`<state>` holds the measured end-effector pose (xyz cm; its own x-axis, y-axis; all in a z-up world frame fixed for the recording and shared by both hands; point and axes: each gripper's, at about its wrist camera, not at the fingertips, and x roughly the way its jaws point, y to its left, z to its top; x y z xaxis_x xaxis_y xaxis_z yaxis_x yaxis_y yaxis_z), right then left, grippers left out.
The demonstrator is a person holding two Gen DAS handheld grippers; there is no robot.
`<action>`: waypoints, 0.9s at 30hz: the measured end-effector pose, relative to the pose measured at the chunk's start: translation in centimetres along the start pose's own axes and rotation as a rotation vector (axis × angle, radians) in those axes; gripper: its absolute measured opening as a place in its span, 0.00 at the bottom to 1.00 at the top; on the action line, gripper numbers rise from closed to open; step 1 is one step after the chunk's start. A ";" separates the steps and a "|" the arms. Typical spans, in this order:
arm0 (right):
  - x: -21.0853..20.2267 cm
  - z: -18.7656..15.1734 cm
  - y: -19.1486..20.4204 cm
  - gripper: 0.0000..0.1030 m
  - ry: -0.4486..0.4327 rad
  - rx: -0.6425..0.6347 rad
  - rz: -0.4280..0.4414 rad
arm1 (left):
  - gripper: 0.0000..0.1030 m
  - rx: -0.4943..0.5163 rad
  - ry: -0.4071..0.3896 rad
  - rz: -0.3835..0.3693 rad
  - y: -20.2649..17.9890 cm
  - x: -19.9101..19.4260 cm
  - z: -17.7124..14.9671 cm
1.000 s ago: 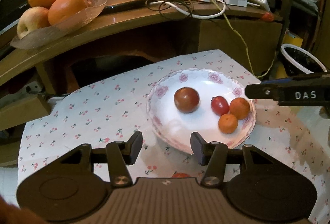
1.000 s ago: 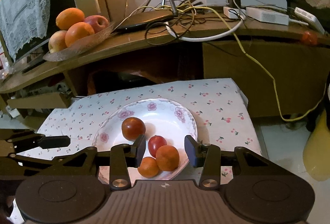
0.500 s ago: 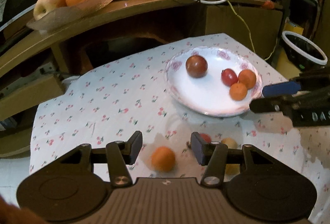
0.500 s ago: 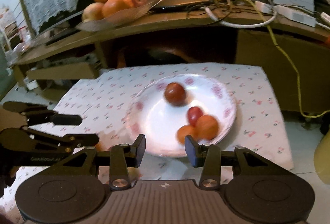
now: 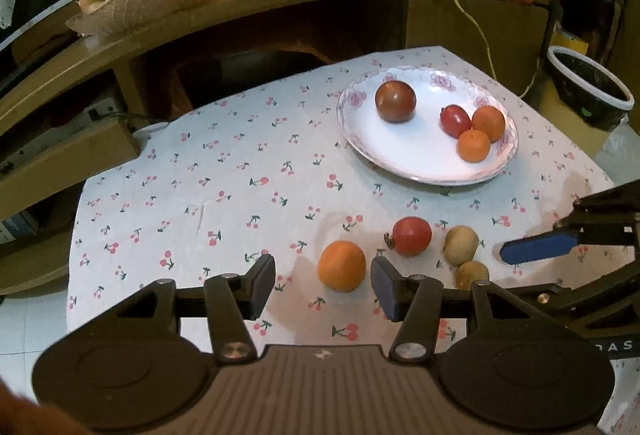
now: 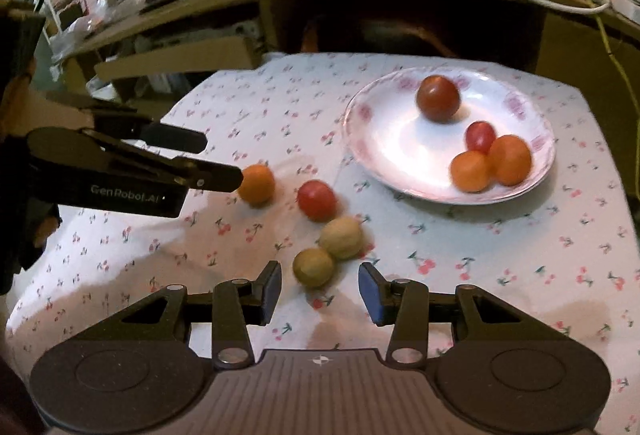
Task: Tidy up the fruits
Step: 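Grasp a tangerine with the left gripper while the right grasps a small tan fruit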
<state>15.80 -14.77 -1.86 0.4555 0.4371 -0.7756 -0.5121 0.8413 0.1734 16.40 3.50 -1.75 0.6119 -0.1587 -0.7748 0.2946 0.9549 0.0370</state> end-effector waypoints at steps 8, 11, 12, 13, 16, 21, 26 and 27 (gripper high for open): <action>1.5 0.2 0.6 0.42 0.026 -0.016 0.013 | 0.57 0.025 0.017 -0.010 -0.1 0.8 -0.5; 1.8 0.1 0.8 0.28 0.037 -0.030 0.012 | 0.57 0.036 0.019 -0.018 -0.4 1.3 -0.4; 1.7 0.1 0.8 0.25 0.037 -0.033 0.010 | 0.57 0.040 0.019 -0.022 -0.5 1.6 -0.3; 1.7 0.1 0.7 0.25 0.040 -0.028 0.013 | 0.57 0.043 0.018 -0.025 -0.5 1.7 -0.3; 1.5 0.1 0.4 0.25 0.042 -0.018 0.011 | 0.57 0.047 0.019 -0.026 -0.7 2.5 -0.2; 1.2 -0.2 -0.1 0.25 0.043 -0.008 0.015 | 0.56 0.051 0.023 -0.018 -1.0 3.8 -0.2; 0.8 -0.2 -0.6 0.25 0.040 0.004 0.010 | 0.42 0.034 0.039 -0.030 -1.1 4.3 -0.1; 0.7 -0.2 -0.7 0.25 0.039 0.005 0.008 | 0.38 0.031 0.041 -0.035 -1.2 4.2 -0.1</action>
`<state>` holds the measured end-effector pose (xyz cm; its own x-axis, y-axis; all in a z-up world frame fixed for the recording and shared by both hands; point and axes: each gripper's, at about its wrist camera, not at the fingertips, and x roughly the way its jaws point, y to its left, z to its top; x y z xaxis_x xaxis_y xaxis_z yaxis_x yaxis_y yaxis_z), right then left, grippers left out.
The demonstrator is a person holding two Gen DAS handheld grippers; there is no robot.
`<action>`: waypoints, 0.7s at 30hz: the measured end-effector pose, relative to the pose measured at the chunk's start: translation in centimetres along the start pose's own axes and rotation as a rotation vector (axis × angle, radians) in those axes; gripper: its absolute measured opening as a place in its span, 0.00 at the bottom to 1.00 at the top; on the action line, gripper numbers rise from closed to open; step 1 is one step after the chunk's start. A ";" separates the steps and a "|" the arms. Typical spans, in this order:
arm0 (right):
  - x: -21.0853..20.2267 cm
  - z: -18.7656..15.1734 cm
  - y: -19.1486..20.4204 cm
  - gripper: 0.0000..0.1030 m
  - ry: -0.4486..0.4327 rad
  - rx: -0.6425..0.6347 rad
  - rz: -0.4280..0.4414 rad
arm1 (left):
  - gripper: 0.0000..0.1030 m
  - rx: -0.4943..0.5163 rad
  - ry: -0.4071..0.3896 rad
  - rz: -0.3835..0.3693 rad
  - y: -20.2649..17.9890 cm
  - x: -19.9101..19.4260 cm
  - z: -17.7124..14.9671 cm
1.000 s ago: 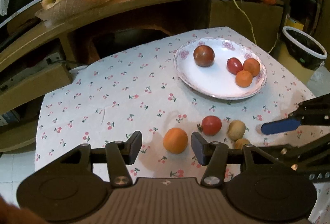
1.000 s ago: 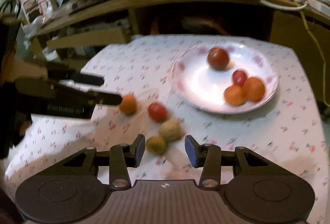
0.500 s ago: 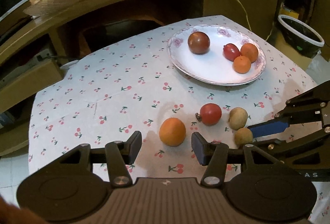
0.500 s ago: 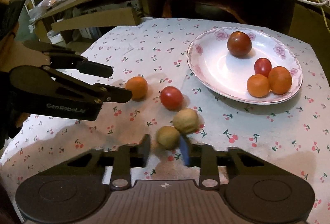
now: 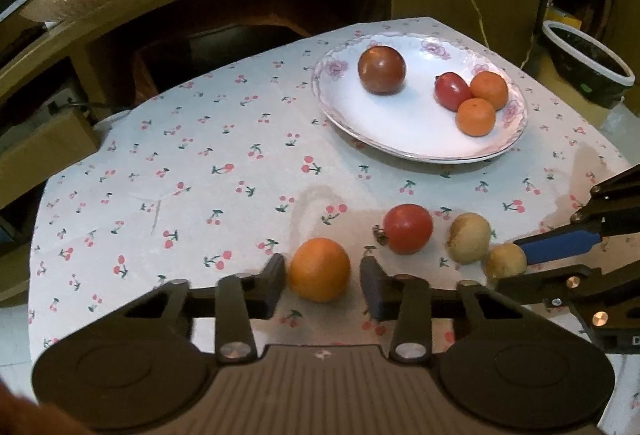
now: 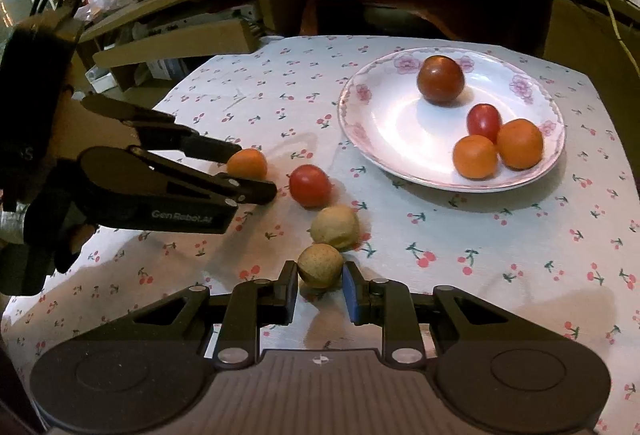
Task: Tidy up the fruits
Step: 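Grasp a tangerine with the left gripper while the right grasps a small tan fruit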
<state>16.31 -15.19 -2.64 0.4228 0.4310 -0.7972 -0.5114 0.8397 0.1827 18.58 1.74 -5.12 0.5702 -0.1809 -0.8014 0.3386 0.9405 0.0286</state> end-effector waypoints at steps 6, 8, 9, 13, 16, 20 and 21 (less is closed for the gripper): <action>-0.3 -0.1 -0.1 0.25 0.003 -0.012 -0.012 | 0.36 0.003 0.004 -0.013 -0.9 -1.0 -0.3; -0.7 -0.2 0.0 0.25 0.000 -0.017 -0.018 | 0.36 0.008 0.005 -0.021 -1.2 -2.0 -0.9; -1.0 -0.4 -0.1 0.25 -0.004 -0.017 -0.022 | 0.36 0.002 0.007 -0.033 -1.4 -2.6 -1.3; -2.4 -1.3 -0.2 0.25 -0.013 -0.016 -0.043 | 0.36 0.023 0.011 -0.066 -3.2 -4.9 -2.8; -3.4 -2.3 0.1 0.25 -0.011 -0.016 -0.048 | 0.36 0.031 0.025 -0.090 -4.8 -5.9 -3.7; -3.8 -4.1 0.7 0.25 0.015 -0.031 -0.061 | 0.36 0.052 0.042 -0.102 -6.2 -6.2 -4.7; -3.8 -4.5 0.9 0.25 0.019 -0.038 -0.067 | 0.36 0.054 0.045 -0.105 -6.4 -6.1 -5.0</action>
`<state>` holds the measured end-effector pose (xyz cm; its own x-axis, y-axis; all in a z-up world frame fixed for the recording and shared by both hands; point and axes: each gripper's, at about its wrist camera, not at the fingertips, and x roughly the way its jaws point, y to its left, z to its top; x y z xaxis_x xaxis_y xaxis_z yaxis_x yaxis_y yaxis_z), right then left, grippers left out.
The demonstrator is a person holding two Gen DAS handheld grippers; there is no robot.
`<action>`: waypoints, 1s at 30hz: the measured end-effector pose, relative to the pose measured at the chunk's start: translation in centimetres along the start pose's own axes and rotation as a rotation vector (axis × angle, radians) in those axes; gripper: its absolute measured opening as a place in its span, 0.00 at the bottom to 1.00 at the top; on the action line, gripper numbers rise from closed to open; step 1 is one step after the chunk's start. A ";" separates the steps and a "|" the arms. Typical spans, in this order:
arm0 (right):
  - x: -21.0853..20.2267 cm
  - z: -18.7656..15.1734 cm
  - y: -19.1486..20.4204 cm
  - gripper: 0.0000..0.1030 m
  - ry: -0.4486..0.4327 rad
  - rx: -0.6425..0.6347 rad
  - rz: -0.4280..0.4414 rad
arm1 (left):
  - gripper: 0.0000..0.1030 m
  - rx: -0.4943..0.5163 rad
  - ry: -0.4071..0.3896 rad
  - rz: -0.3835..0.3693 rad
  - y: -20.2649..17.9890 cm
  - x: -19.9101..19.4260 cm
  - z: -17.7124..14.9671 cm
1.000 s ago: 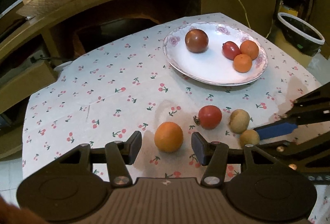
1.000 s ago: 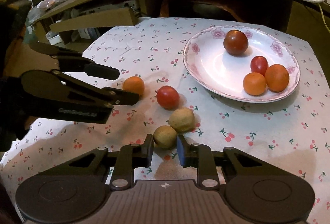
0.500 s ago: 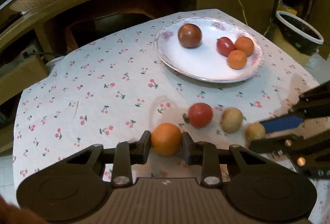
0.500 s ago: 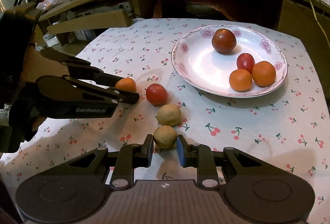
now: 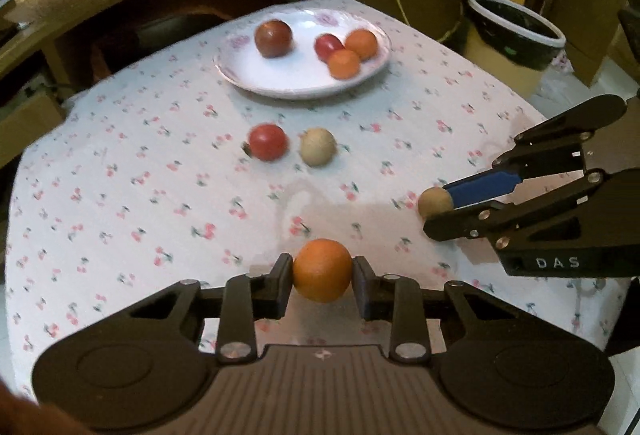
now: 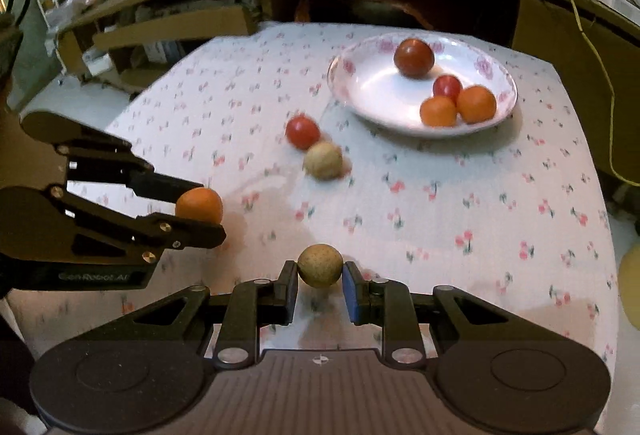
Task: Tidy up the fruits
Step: 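Grasp a tangerine with the left gripper while the right grasps a small tan fruit, then lift and carry the tangerine and tan fruit in both grippers over the plate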
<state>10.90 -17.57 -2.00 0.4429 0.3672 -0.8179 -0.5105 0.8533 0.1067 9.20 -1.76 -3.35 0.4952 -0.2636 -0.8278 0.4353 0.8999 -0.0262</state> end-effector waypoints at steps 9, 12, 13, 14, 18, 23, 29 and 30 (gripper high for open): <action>-0.6 -1.5 0.0 0.29 -0.008 -0.005 0.001 | 0.44 0.045 0.004 0.003 -1.1 0.5 -0.7; -0.6 -1.5 -0.3 0.36 -0.006 -0.002 0.012 | 0.50 0.057 0.007 0.015 -1.2 0.3 -0.9; -0.7 -1.5 -0.3 0.38 -0.006 -0.004 0.020 | 0.50 0.055 0.008 0.015 -1.1 0.2 -1.0; -0.8 -1.6 -0.3 0.41 -0.002 -0.009 0.025 | 0.52 0.053 0.006 0.013 -1.0 0.0 -1.0; -1.2 -2.1 -0.3 0.42 -0.003 -0.016 0.027 | 0.54 0.064 0.000 0.030 -1.2 0.0 -1.1; -1.9 -2.9 -0.6 0.42 -0.014 0.019 0.010 | 0.55 0.081 -0.010 0.018 -1.7 -0.1 -0.9; -1.7 -2.8 -0.3 0.42 -0.032 0.013 0.013 | 0.55 0.075 -0.003 0.023 -1.4 0.3 -1.1; -1.6 -2.7 -0.3 0.42 -0.033 0.011 0.014 | 0.55 0.075 -0.004 0.022 -1.4 0.3 -1.1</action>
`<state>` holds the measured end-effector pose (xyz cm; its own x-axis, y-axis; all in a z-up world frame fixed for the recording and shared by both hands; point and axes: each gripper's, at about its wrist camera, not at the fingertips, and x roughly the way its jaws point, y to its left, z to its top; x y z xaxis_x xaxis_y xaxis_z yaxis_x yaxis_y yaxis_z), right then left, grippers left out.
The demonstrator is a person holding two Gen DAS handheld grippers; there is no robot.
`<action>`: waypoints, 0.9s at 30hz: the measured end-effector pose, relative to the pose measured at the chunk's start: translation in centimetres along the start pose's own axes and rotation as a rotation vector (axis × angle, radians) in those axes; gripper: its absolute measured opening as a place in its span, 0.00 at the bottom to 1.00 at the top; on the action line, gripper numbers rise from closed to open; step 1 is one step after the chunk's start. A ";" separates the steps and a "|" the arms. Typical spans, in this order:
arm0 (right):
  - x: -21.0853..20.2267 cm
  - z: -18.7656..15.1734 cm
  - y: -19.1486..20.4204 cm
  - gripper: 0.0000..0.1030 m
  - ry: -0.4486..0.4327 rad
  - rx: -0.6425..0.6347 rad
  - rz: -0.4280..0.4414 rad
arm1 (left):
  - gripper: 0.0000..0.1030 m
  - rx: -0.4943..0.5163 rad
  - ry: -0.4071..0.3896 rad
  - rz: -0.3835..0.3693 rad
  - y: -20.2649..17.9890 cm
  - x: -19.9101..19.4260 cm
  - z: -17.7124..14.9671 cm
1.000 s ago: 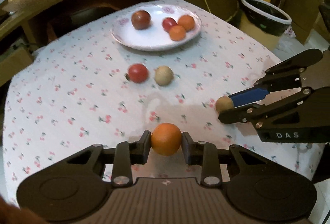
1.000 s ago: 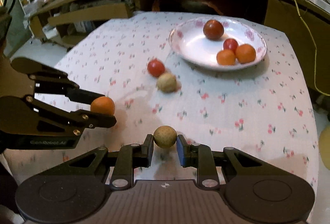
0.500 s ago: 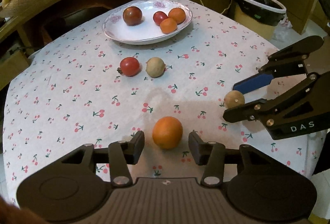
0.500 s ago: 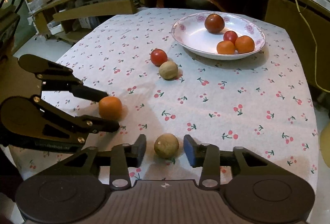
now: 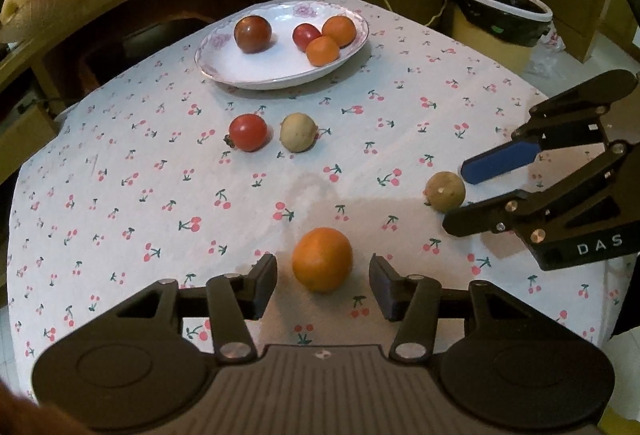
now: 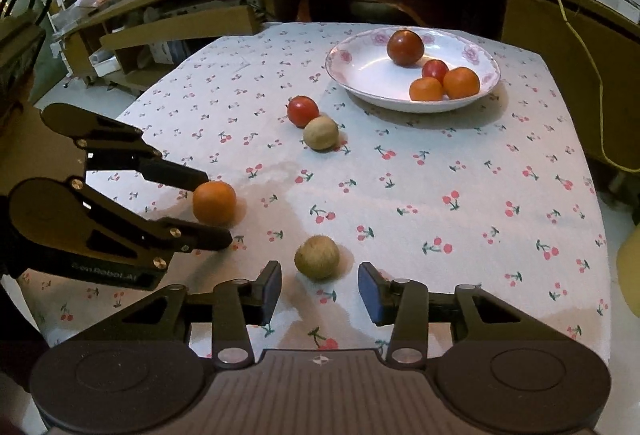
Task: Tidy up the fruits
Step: 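Lift and carry the tangerine and tan fruit in both grippers over the plate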
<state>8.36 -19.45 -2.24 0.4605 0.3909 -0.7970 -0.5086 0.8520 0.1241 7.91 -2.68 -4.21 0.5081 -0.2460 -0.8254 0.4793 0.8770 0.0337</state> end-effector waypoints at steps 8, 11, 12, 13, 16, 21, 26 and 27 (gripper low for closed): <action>0.7 0.5 0.1 0.42 -0.009 -0.015 0.004 | 0.54 0.005 -0.013 -0.006 -0.1 0.1 0.1; 0.7 0.6 0.2 0.41 -0.010 -0.020 0.006 | 0.54 0.012 -0.015 -0.006 -0.3 0.0 0.1; 0.7 0.6 0.2 0.41 -0.011 -0.022 0.004 | 0.54 0.015 -0.016 -0.003 -0.3 0.0 0.1; 0.7 0.5 0.3 0.41 -0.010 -0.023 0.003 | 0.54 0.015 -0.015 0.000 -0.4 0.0 0.1; 0.7 0.5 0.3 0.41 -0.009 -0.024 0.001 | 0.54 0.010 -0.013 0.003 -0.3 0.0 0.1; 0.8 0.6 0.7 0.27 -0.002 -0.039 -0.012 | 0.41 0.013 -0.008 0.010 -0.4 0.1 0.3; 0.9 0.8 0.9 0.26 0.010 -0.048 -0.024 | 0.36 0.007 -0.005 0.011 -0.5 0.0 0.5; 0.9 0.8 0.9 0.26 0.010 -0.048 -0.023 | 0.36 0.006 -0.003 0.009 -0.5 0.0 0.5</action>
<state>8.88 -18.06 -2.38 0.4651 0.3672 -0.8055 -0.5320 0.8432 0.0771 8.06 -3.32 -3.98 0.5143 -0.2397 -0.8234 0.4796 0.8764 0.0444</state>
